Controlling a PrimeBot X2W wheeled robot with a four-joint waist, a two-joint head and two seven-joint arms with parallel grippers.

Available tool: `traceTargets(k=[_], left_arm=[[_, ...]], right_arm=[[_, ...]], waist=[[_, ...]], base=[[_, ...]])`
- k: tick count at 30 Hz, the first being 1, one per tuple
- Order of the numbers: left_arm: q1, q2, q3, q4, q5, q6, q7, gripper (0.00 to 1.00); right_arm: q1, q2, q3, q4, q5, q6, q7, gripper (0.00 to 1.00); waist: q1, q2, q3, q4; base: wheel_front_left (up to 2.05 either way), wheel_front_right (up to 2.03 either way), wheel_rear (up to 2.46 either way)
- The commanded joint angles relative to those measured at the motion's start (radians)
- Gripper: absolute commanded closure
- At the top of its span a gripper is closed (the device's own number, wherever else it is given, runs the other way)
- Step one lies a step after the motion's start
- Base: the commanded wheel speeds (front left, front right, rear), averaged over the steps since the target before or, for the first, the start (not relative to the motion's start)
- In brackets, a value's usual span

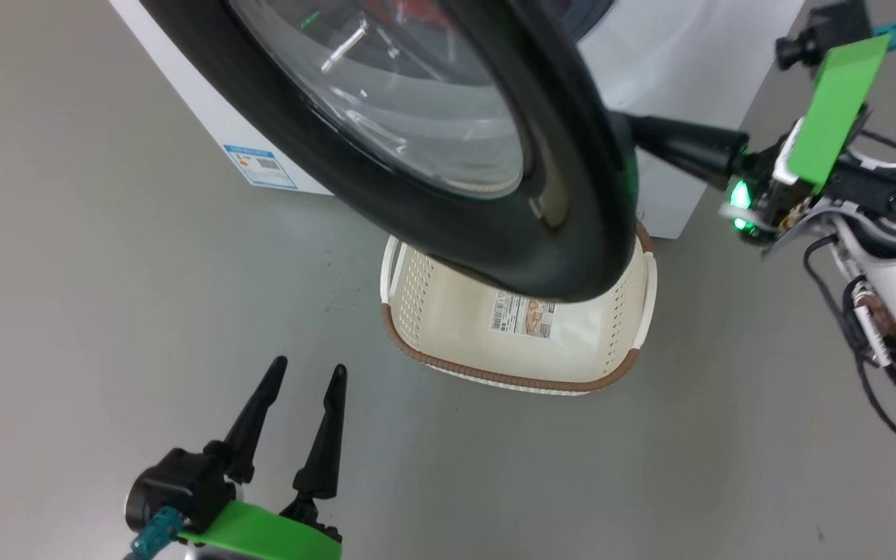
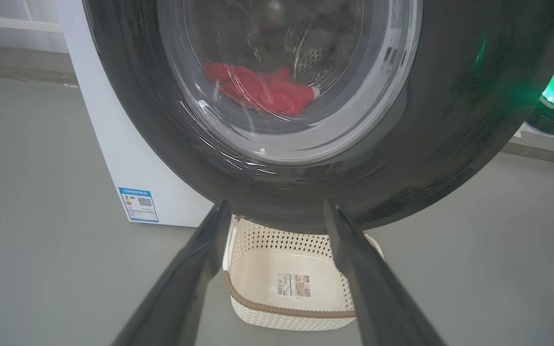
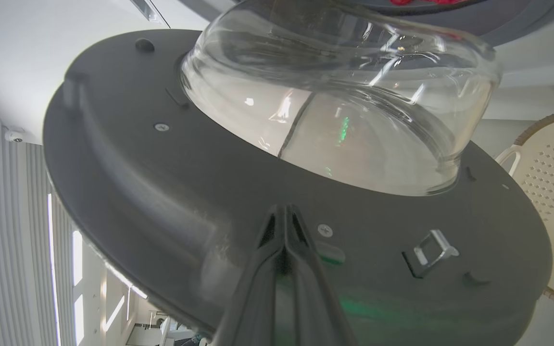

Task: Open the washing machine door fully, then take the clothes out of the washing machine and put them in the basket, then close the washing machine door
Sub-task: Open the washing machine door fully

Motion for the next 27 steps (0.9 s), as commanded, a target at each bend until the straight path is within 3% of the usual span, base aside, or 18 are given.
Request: traceTargets(k=[1,13,15,16,19,21,22,23,25,27], left_arm=[[0.008,0.018,0.028,-0.022,0.012,-0.004,-0.012,0.00],[0.025,0.018,0.028,-0.032,0.006,0.002,-0.012,0.00],[0.026,0.018,0.029,-0.032,0.005,0.002,-0.012,0.00],[0.027,0.018,0.031,-0.032,0.005,0.002,-0.012,0.00],[0.029,0.018,0.037,-0.034,0.001,0.002,-0.012,0.00],[0.034,0.018,0.043,-0.038,-0.004,0.001,-0.012,0.00],[0.037,0.018,0.045,-0.040,-0.005,0.000,-0.012,0.00],[0.037,0.018,0.045,-0.040,-0.005,0.000,-0.012,0.00],[0.041,0.018,0.050,-0.043,-0.001,-0.001,-0.012,0.00],[0.046,0.018,0.055,-0.045,0.005,-0.002,-0.012,0.00]], right_arm=[[0.024,0.023,0.010,-0.038,-0.010,0.001,0.010,1.00],[0.061,0.049,0.003,-0.053,-0.061,0.001,-0.013,0.98],[0.065,0.053,-0.005,-0.053,-0.071,0.001,-0.026,0.87],[0.067,0.054,-0.010,-0.056,-0.077,0.001,-0.033,0.73],[0.080,0.056,-0.025,-0.059,-0.095,0.001,-0.056,0.57],[0.094,0.060,-0.037,-0.057,-0.102,0.001,-0.070,0.33],[0.103,0.061,-0.045,-0.058,-0.103,0.001,-0.076,0.26],[0.103,0.061,-0.045,-0.058,-0.103,0.001,-0.076,0.26],[0.125,0.063,-0.064,-0.057,-0.106,0.001,-0.092,0.00],[0.149,0.063,-0.083,-0.058,-0.106,0.001,-0.102,0.00]], waist=[[0.0000,0.0000,-0.007,-0.002],[0.0000,0.0000,-0.024,0.002],[0.0000,0.0000,-0.026,0.002],[0.0000,0.0000,-0.028,0.000],[0.0000,0.0000,-0.035,-0.007],[0.0000,0.0000,-0.043,-0.015],[0.0000,0.0000,-0.047,-0.020],[0.0000,0.0000,-0.047,-0.020],[0.0000,0.0000,-0.054,-0.029],[0.0000,0.0000,-0.062,-0.038]], base=[[0.00,0.00,0.00],[0.00,0.00,0.00],[0.00,0.00,0.00],[0.00,0.00,0.00],[0.00,0.00,0.00],[0.00,0.00,0.00],[0.00,0.00,0.00],[0.00,0.00,0.00],[0.00,0.00,0.00],[0.00,0.00,0.00]])
